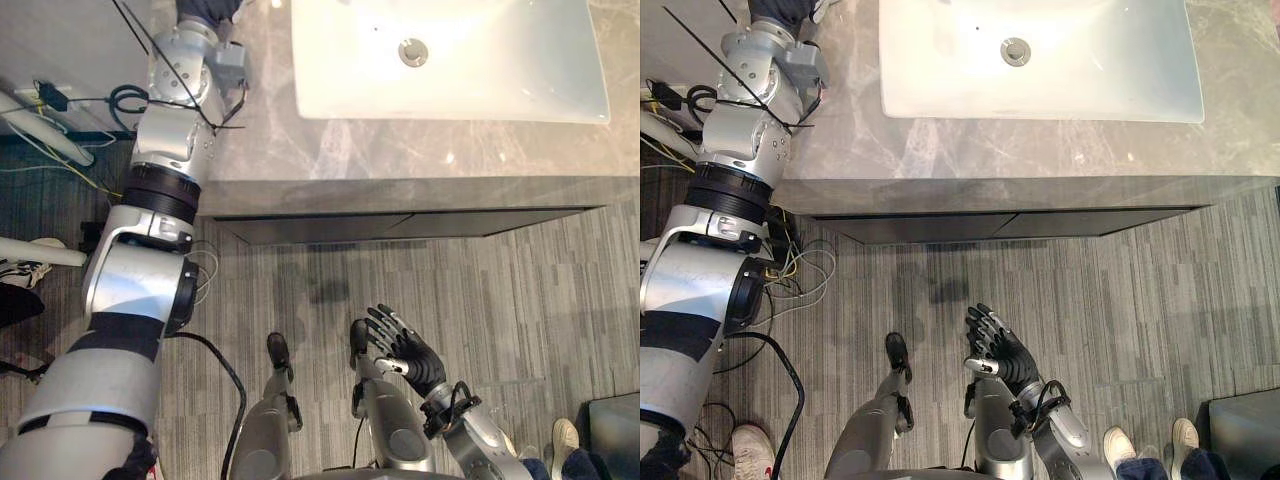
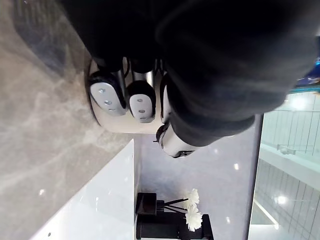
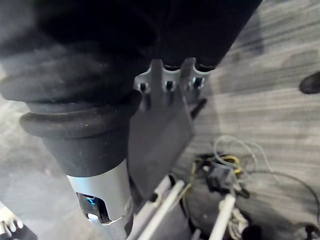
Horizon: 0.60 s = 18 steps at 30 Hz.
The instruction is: Organize washtable
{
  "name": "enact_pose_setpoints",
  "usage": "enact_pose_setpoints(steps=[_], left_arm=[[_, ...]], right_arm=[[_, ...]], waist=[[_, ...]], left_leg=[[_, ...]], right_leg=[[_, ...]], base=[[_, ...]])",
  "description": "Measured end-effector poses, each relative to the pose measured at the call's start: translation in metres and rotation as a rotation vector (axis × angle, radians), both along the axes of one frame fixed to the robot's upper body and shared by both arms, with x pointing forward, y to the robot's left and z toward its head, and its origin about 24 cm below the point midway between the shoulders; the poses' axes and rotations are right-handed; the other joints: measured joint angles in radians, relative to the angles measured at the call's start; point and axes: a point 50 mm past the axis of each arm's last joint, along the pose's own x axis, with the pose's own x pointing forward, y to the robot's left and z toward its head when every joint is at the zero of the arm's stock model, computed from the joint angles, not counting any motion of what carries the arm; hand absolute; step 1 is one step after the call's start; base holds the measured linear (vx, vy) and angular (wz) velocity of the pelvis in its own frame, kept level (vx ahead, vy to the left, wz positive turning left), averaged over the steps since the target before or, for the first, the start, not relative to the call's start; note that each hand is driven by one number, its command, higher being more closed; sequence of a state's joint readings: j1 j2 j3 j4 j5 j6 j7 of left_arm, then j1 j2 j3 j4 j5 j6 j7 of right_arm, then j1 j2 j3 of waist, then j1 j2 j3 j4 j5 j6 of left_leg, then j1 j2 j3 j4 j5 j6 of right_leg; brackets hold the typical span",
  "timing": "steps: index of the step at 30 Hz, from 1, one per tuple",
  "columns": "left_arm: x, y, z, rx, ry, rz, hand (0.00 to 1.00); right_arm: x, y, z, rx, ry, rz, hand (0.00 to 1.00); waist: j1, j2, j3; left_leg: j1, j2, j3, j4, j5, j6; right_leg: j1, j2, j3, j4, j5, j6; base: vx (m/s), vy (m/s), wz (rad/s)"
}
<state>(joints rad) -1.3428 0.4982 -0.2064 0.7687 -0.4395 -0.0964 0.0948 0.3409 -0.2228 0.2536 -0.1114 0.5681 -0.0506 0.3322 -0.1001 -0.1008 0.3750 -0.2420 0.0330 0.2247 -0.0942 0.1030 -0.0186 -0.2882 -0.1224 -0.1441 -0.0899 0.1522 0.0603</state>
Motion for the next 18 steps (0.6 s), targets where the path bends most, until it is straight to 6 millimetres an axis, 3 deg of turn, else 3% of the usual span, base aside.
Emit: enact_pose_setpoints(steps=[5,11,18], left_arm=[[-0.004,0.003,0.019,0.025,-0.036,0.025,1.0],[-0.007,0.015,0.033,0.025,-0.058,0.066,1.0],[-0.015,0.016,0.062,0.047,-0.121,0.091,1.0]], right_arm=[[0.002,0.0,0.009,0.008,-0.043,-0.005,0.0],[0.001,-0.001,0.009,0.006,-0.049,-0.015,0.0],[0.001,-0.003,0.009,0.003,-0.046,-0.022,0.0]], waist=[[-0.004,-0.002,0.012],[-0.028,-0.005,0.021],[-0.028,-0.006,0.05]], left_leg=[[-0.017,0.0,0.012,0.0,0.0,0.0],[-0.025,0.0,0.014,0.0,-0.001,0.001],[-0.046,0.0,0.017,0.0,0.0,0.001]], right_leg=[[-0.023,0.0,0.011,0.0,0.005,0.0],[-0.031,0.0,0.013,0.0,0.005,0.0],[-0.053,0.0,0.013,0.0,0.008,0.0]], base=[[0.03,0.018,-0.06],[0.03,0.016,-0.01],[0.01,0.006,0.0]])
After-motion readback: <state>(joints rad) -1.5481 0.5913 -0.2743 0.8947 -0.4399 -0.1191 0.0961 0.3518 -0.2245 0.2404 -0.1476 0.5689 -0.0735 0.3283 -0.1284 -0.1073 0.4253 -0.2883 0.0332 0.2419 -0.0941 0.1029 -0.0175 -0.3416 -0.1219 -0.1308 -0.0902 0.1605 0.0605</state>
